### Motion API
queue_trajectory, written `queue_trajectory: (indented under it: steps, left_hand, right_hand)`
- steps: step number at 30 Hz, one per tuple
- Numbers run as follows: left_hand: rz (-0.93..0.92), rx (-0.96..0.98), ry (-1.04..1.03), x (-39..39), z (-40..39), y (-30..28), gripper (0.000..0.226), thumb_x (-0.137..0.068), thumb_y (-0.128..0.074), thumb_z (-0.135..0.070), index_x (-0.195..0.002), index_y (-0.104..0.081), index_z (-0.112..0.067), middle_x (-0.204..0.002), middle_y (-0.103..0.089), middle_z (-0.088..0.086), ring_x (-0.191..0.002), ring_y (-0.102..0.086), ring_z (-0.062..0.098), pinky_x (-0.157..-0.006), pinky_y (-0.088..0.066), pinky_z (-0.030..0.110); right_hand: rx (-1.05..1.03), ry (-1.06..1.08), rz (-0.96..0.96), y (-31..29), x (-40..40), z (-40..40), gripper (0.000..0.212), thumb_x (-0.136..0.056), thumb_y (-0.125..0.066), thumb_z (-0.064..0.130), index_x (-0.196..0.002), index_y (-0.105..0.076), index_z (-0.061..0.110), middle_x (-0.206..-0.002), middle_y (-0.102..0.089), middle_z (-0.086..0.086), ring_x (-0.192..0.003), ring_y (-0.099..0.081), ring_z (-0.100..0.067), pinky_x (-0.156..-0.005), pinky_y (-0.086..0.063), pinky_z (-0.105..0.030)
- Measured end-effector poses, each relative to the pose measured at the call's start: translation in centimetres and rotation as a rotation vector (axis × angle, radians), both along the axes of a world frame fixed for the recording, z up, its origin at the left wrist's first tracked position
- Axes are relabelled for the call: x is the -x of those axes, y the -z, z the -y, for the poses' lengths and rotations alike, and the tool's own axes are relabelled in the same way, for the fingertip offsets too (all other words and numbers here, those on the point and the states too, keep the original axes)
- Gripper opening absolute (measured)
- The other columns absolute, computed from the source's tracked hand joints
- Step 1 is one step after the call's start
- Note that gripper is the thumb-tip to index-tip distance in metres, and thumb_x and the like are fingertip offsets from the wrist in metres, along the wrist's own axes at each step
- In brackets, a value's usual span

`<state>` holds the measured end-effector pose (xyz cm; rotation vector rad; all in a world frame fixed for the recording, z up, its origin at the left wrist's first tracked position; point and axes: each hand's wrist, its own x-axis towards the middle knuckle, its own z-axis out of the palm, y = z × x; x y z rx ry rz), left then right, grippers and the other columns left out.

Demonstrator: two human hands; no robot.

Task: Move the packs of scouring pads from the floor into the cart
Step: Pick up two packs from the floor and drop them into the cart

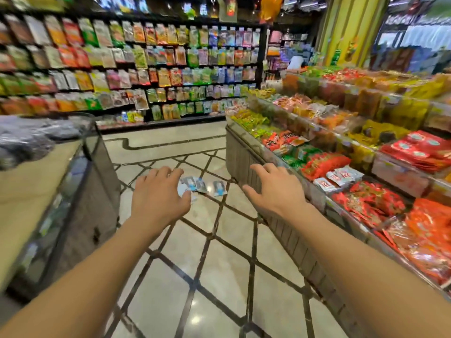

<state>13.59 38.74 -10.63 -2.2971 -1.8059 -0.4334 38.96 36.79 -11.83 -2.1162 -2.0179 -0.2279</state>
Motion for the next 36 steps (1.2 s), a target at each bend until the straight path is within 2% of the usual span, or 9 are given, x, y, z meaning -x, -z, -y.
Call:
queue_trajectory:
  steps: [6,11,23,27,31,36]
  left_hand:
    - [0.005,-0.002,-0.107,-0.4,-8.7,-0.3,0.066,-0.081,-0.043,-0.053,-0.135,-0.061,-0.02,-0.124,-0.066,0.008,-0.118,-0.058,0.033,-0.096,-0.043,0.045]
    - [-0.009,0.02,-0.17,-1.1,-15.6,-0.1,0.057,-0.091,-0.055,-0.051,-0.141,-0.055,-0.023,-0.132,-0.062,0.004,-0.124,-0.054,0.029,-0.102,-0.04,0.044]
    - [-0.002,0.055,-0.193,-0.5,-35.3,3.1,0.058,-0.092,-0.052,-0.05,-0.143,-0.052,-0.023,-0.138,-0.059,0.003,-0.128,-0.05,0.028,-0.104,-0.037,0.044]
    - [0.034,0.082,-0.177,0.1,-43.3,3.6,0.065,-0.087,-0.042,-0.054,-0.143,-0.053,-0.022,-0.135,-0.061,0.005,-0.127,-0.052,0.029,-0.103,-0.038,0.044]
    - [0.029,0.08,-0.176,1.0,-51.6,3.4,0.058,-0.093,-0.052,-0.05,-0.145,-0.051,-0.024,-0.138,-0.059,0.003,-0.129,-0.05,0.028,-0.104,-0.037,0.043]
    - [0.034,0.086,-0.173,1.3,-60.0,3.0,0.057,-0.093,-0.053,-0.048,-0.145,-0.05,-0.024,-0.14,-0.058,0.004,-0.131,-0.049,0.028,-0.107,-0.035,0.044]
  right_hand:
    - [-0.015,-0.085,0.01,-0.6,-1.2,-11.1,0.064,-0.097,-0.044,0.063,-0.151,-0.039,0.03,-0.143,-0.053,-0.005,-0.129,-0.05,-0.033,-0.097,-0.047,-0.047]
    - [-0.012,-0.15,-0.025,-0.5,-1.7,-19.4,0.06,-0.097,-0.045,0.06,-0.148,-0.042,0.028,-0.144,-0.052,-0.005,-0.128,-0.05,-0.032,-0.097,-0.046,-0.045]
    - [-0.004,-0.187,-0.008,1.9,-0.7,-39.2,0.062,-0.098,-0.045,0.062,-0.15,-0.04,0.028,-0.142,-0.053,-0.005,-0.127,-0.05,-0.032,-0.096,-0.047,-0.045]
    - [0.002,-0.183,-0.024,2.0,0.1,-47.2,0.064,-0.098,-0.045,0.063,-0.151,-0.037,0.029,-0.144,-0.051,-0.004,-0.128,-0.05,-0.031,-0.096,-0.047,-0.046]
    - [-0.011,-0.167,-0.026,1.4,0.9,-54.8,0.065,-0.098,-0.046,0.062,-0.153,-0.038,0.028,-0.145,-0.051,-0.004,-0.129,-0.05,-0.032,-0.098,-0.047,-0.046]
    - [-0.015,-0.165,-0.021,1.3,1.5,-62.6,0.064,-0.097,-0.046,0.062,-0.151,-0.041,0.026,-0.142,-0.054,-0.005,-0.127,-0.051,-0.033,-0.097,-0.049,-0.047]
